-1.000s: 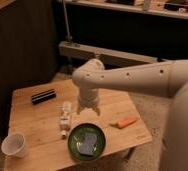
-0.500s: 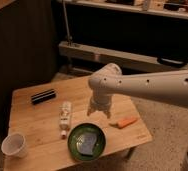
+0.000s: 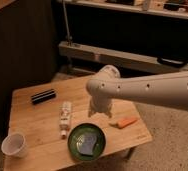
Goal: Place the pepper in the ceramic cup
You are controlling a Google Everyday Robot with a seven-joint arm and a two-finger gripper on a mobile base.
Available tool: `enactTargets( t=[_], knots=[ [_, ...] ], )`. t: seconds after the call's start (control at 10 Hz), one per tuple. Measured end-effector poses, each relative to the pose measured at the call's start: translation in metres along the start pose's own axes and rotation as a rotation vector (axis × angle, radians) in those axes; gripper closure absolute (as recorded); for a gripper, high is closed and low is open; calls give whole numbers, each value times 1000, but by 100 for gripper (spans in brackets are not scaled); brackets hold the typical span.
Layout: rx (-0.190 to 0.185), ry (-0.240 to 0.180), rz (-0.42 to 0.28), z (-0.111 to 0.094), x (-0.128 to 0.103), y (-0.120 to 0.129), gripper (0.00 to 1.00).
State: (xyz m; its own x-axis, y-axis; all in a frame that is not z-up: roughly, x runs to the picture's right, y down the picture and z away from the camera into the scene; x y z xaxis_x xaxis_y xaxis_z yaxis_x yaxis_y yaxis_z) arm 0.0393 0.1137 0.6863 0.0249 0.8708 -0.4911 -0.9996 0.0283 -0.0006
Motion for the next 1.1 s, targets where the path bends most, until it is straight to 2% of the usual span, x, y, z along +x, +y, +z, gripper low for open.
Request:
enactTargets(
  t=[0.1,0.2,0.3,0.4,0.5,0.7,0.8,0.9,1.1],
  knots=[
    [17,-43,-81,-13,0,-9,35],
    [16,-93,-180,-38,-3,-24,35],
    [16,-110,-212,-48,-4,-35,35],
    [16,-149,-279,-71,-5,-54,35],
    [21,-172,-320,-84,-6,-64,35],
    [25,-194,-355,-99,-6,-75,35],
    [28,-182,-343,-98,-7,-74,35],
    [56,-143,-252,-91,-14,-74,35],
    [102,-94,-19,-82,-18,-88,35]
  ],
)
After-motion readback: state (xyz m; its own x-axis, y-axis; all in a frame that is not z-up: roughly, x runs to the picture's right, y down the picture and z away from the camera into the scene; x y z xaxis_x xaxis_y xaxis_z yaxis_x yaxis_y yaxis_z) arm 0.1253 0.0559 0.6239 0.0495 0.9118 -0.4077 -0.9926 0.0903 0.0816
